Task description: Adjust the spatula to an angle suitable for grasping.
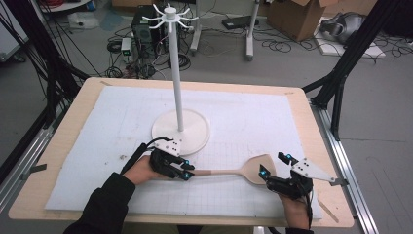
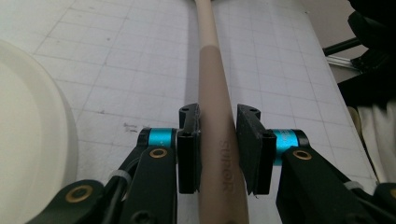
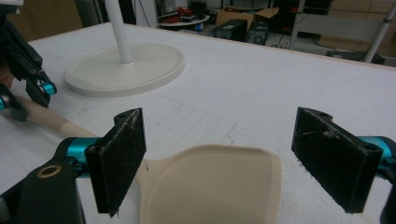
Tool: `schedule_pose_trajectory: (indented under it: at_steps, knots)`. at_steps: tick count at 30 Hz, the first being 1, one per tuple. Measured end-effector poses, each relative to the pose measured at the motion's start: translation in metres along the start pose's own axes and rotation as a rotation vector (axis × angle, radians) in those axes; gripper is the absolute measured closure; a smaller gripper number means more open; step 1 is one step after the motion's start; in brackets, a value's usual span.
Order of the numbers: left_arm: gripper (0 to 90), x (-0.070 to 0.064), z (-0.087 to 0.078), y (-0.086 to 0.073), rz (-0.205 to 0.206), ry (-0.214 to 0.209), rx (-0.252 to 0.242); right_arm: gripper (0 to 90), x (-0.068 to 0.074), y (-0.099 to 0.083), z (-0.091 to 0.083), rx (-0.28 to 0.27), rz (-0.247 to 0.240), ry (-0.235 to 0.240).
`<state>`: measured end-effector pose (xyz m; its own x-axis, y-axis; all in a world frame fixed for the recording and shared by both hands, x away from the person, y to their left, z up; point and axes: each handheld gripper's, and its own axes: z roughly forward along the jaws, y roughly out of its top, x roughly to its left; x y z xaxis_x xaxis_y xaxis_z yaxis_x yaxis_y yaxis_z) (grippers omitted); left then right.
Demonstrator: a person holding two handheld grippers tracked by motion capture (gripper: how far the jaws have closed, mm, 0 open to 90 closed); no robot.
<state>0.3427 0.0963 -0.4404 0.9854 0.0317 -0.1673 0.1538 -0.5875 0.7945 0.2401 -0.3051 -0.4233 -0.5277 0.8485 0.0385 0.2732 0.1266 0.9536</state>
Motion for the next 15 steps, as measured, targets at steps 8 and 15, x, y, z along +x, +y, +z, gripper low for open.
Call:
schedule_pose_trajectory:
  at_steps: [8,15]
  knots:
    - [51.6,-0.009,-0.006,-0.003,-0.069,0.075,-0.035,15.1,0.000,-0.003,0.006,0.023,0.005,0.058]
    - [23.4,-0.025,-0.039,-0.016,-0.143,0.273,-0.228,15.8,0.004,0.001,0.008,0.002,-0.036,0.106]
